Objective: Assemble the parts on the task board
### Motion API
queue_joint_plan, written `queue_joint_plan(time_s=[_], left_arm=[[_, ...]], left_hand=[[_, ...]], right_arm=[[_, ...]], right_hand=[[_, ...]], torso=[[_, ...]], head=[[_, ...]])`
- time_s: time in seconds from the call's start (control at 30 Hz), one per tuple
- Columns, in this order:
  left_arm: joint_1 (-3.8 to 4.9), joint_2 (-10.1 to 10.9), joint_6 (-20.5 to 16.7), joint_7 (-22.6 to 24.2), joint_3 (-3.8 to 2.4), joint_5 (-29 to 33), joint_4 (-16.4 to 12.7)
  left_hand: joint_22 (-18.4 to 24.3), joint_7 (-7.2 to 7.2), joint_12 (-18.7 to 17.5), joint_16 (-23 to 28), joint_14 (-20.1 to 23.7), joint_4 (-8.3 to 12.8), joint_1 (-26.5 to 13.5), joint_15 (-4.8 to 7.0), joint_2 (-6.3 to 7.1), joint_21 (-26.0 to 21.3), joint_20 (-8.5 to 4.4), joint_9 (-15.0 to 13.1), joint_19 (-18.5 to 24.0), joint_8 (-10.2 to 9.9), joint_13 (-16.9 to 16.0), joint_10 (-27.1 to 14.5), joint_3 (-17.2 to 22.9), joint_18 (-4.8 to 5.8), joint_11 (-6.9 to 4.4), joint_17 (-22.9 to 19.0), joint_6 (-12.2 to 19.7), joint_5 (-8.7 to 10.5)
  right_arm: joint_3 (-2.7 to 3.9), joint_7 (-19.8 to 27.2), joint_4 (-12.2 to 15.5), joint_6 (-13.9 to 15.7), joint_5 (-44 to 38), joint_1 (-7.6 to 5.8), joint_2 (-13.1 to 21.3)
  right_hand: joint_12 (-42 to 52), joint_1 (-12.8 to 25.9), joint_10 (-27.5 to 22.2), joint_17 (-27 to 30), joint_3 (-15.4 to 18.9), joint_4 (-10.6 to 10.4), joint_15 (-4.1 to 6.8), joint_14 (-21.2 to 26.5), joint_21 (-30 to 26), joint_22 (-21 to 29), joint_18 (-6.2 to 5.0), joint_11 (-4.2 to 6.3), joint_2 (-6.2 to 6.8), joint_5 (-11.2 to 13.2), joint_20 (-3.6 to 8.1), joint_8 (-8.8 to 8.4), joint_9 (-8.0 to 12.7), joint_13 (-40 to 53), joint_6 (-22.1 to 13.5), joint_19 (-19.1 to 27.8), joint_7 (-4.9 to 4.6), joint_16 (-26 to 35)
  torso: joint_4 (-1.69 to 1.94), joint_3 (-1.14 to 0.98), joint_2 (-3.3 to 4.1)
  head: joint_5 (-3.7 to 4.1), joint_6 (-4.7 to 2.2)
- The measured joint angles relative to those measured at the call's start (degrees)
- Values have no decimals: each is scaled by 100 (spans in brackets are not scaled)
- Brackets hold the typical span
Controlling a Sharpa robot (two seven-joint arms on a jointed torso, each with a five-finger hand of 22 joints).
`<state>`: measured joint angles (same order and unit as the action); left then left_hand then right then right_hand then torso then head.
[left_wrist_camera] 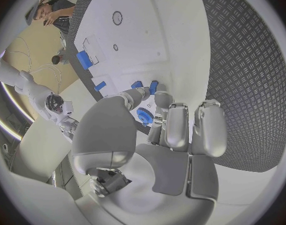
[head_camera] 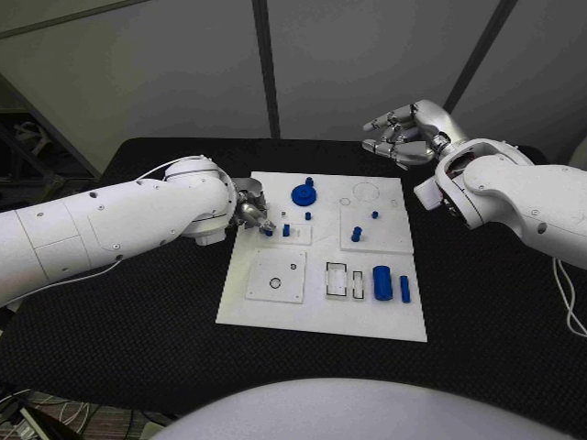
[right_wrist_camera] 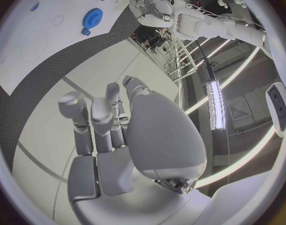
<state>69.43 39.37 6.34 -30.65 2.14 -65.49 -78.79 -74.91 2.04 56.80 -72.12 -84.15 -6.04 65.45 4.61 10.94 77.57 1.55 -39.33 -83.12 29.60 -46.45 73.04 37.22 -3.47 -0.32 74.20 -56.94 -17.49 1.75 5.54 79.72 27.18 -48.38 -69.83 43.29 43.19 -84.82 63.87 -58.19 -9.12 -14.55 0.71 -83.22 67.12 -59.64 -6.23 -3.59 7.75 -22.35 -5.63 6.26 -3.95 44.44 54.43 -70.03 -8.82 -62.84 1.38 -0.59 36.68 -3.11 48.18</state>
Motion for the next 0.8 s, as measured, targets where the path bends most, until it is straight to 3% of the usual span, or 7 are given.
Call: queue_joint_plan(time_s=[0.33,0.57,0.8], left_arm=[[0,-62,30,-2,0,-3,93],[-9,-91,51,-3,7,-13,142],[-11,-114,77,-3,8,-16,180]], left_hand=[[0,-30,39,0,20,90,-192,21,-4,27,-21,65,-21,1,-58,63,62,0,-64,5,-31,1],[0,-82,72,0,36,-67,-312,36,-30,55,0,135,-42,9,-110,243,-160,-1,-201,5,-102,2],[0,-73,126,0,52,-227,-431,53,-17,77,-21,204,-62,-3,-163,288,-366,-1,-244,5,-133,-1]], right_arm=[[0,-1,1,-1,0,0,2],[0,-2,1,-1,0,0,3],[0,-3,1,-2,0,0,3]], right_hand=[[0,0,0,0,-17,-17,0,0,0,7,1,0,0,0,0,0,0,0,0,0,0,28],[0,0,0,0,-17,-16,0,0,0,7,0,0,0,0,0,0,0,0,0,0,0,28],[0,0,0,0,-17,-16,0,0,0,7,1,0,0,0,0,0,0,0,0,0,0,28]], torso=[[-1,0,3],[-1,0,4],[-1,1,3]], head=[[12,5],[15,20],[10,29]])
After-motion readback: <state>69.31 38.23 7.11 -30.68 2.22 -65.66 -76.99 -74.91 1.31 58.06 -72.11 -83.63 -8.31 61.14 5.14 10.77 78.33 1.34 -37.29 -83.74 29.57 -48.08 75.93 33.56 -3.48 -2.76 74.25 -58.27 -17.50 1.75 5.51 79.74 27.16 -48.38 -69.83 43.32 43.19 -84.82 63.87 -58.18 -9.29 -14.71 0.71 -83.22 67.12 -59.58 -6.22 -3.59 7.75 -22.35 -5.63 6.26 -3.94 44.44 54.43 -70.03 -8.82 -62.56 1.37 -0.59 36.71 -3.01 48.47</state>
